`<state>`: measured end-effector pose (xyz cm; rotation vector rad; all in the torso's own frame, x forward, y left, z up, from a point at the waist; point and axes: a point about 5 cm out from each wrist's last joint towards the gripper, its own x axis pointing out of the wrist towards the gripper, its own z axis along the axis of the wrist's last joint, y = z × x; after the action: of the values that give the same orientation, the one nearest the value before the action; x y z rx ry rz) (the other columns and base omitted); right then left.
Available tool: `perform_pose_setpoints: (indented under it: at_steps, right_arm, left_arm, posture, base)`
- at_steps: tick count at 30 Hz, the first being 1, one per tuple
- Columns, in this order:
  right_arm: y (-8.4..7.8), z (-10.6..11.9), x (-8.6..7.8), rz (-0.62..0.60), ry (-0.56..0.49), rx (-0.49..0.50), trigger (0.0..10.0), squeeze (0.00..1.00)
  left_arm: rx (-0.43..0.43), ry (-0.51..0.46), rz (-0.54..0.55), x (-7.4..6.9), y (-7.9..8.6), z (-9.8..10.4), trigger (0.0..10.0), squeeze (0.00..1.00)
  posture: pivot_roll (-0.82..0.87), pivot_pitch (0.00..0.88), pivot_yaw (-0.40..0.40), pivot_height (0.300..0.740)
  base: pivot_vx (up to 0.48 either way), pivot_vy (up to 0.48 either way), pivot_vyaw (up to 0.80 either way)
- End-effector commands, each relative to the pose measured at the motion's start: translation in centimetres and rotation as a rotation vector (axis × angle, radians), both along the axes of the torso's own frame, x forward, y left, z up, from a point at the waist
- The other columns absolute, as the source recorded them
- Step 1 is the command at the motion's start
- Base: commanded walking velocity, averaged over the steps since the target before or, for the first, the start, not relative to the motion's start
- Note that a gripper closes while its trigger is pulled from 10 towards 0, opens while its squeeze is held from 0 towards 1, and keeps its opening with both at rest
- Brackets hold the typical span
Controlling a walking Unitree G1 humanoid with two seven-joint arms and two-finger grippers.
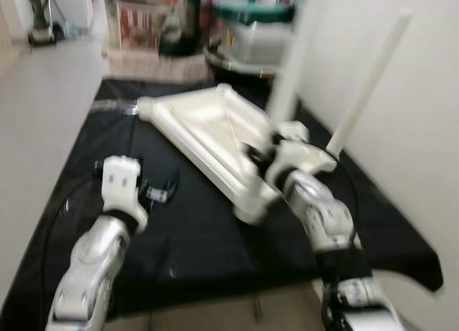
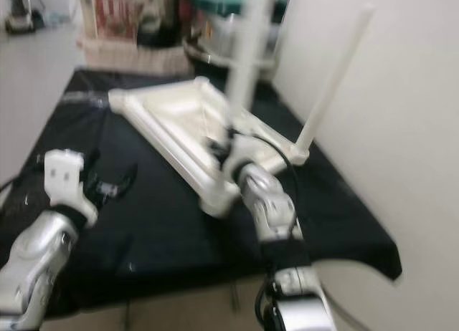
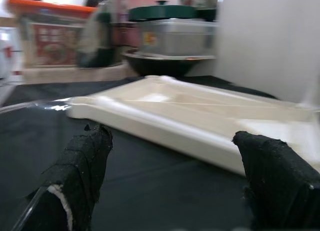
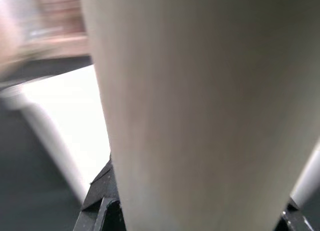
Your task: Building children table
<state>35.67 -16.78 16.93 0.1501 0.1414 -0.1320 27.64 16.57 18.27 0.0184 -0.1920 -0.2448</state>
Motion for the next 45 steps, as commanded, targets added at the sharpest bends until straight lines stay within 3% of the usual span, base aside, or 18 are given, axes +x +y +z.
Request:
perform_pose_setpoints:
  at_steps: [1, 3, 4, 5, 6, 7, 8, 11, 13, 14, 16, 22, 26, 34, 36, 38, 42, 45]
  right_arm:
    - [-0.8, -4.0, -2.0, -0.135, 0.196, -0.035, 0.0, 0.00]
    - [0.3, -4.3, -2.7, -0.125, 0.218, 0.001, 0.0, 0.00]
    - [1.3, -4.1, -2.8, -0.073, 0.217, 0.035, 2.4, 0.00]
    - [2.0, -4.0, -2.9, -0.036, 0.215, 0.058, 2.4, 0.00]
    - [2.8, -3.5, -2.8, 0.025, 0.185, 0.080, 10.0, 0.00]
    - [3.7, -2.9, -2.6, 0.101, 0.149, 0.123, 10.0, 0.00]
    - [4.4, -1.8, -2.4, 0.180, 0.073, 0.172, 10.0, 1.00]
    - [4.4, -1.1, -2.2, 0.148, 0.048, 0.172, 10.0, 1.00]
    - [5.7, 0.3, -2.2, 0.290, 0.003, 0.274, 10.0, 1.00]
    - [6.7, 2.5, -2.8, 0.511, -0.110, 0.291, 10.0, 0.00]
    - [8.0, 5.7, -5.4, 0.973, -0.285, 0.264, 10.0, 0.00]
    - [9.1, 4.7, -6.9, 1.317, -0.280, 0.101, 10.0, 0.00]
    - [10.3, 3.8, -6.9, 1.386, -0.247, 0.067, 10.0, 0.00]
    - [11.5, 2.9, -4.1, 1.284, -0.212, 0.002, 9.6, 0.00]
    - [11.0, 3.0, -3.1, 1.206, -0.209, 0.003, 1.2, 0.00]
    - [10.5, 2.7, -2.4, 1.122, -0.187, -0.019, 0.0, 0.00]
    - [5.4, 0.3, 1.0, 0.410, 0.023, -0.049, 0.0, 0.00]
    - [2.0, -1.7, -0.1, 0.031, 0.137, -0.010, 0.0, 0.00]
  left_arm:
    - [-0.004, 0.005, -0.014, 0.1, -0.6, -0.1, 10.0, 0.00]
    - [-0.005, 0.007, -0.019, 0.1, -0.7, -0.1, 10.0, 0.00]
    - [-0.004, 0.008, -0.020, 0.1, -0.6, -0.1, 10.0, 0.00]
    - [-0.002, 0.009, -0.021, 0.1, -0.6, -0.1, 10.0, 0.00]
    - [0.000, 0.009, -0.023, 0.1, -0.6, -0.1, 10.0, 0.00]
    - [0.001, 0.010, -0.025, 0.2, -0.6, -0.1, 10.0, 0.00]
    - [0.002, 0.009, -0.027, 0.2, -0.6, -0.1, 10.0, 0.00]
    - [0.002, 0.008, -0.027, 0.2, -0.6, -0.1, 10.0, 0.00]
    - [0.002, 0.006, -0.026, 0.3, -0.6, 0.0, 10.0, 0.00]
    - [0.002, 0.004, -0.024, 0.3, -0.5, 0.0, 10.0, 0.00]
    - [0.001, 0.003, -0.017, 0.2, -0.4, 0.0, 10.0, 0.00]
    - [-0.001, -0.001, -0.010, 0.2, -0.4, 0.0, 10.0, 0.00]
    - [0.000, -0.004, -0.004, 0.2, -0.4, 0.1, 10.0, 0.00]
    - [-0.001, -0.005, 0.008, 0.0, -0.1, 0.0, 10.0, 0.00]
    - [-0.001, -0.004, 0.012, -0.1, -0.1, 0.0, 10.0, 0.00]
    - [-0.001, -0.004, 0.013, -0.1, 0.0, 0.0, 10.0, 0.00]
    - [-0.006, 0.001, 0.011, -0.1, -0.3, -0.2, 10.0, 0.00]
    - [-0.010, 0.003, 0.005, -0.1, -0.6, -0.2, 10.0, 0.00]
  posture:
    - [0.13, 0.000, -0.166, 0.740]
    - [0.12, 0.000, -0.154, 0.740]
    - [0.12, 0.000, -0.150, 0.740]
    - [0.12, 0.000, -0.150, 0.740]
    - [0.11, 0.000, -0.147, 0.740]
    - [0.11, 0.000, -0.145, 0.740]
    - [0.11, 0.000, -0.145, 0.740]
    - [0.11, 0.000, -0.145, 0.740]
    - [0.11, 0.000, -0.151, 0.740]
    - [0.11, 0.000, -0.152, 0.740]
    - [0.12, 0.000, -0.158, 0.740]
    - [0.13, 0.000, -0.176, 0.740]
    - [0.15, 0.000, -0.185, 0.740]
    - [0.16, 0.000, -0.201, 0.740]
    - [0.16, 0.000, -0.201, 0.740]
    - [0.15, 0.000, -0.200, 0.740]
    - [0.15, 0.000, -0.199, 0.740]
    - [0.14, 0.000, -0.192, 0.740]
  base:
    - [0.000, 0.000, 0.00]
    - [0.000, 0.000, 0.00]
    - [0.000, 0.000, 0.00]
    - [0.000, 0.000, 0.00]
    - [0.000, 0.000, 0.00]
    - [0.000, 0.000, 0.00]
    - [0.000, 0.000, 0.00]
    - [0.000, 0.000, 0.00]
    - [0.000, 0.000, 0.00]
    - [0.000, 0.000, 0.00]
    - [0.000, 0.000, 0.00]
    - [0.000, 0.000, 0.00]
    - [0.000, 0.000, 0.00]
    - [0.000, 0.000, 0.00]
    - [0.000, 0.000, 0.00]
    - [0.000, 0.000, 0.00]
    - [0.000, 0.000, 0.00]
    - [0.000, 0.000, 0.00]
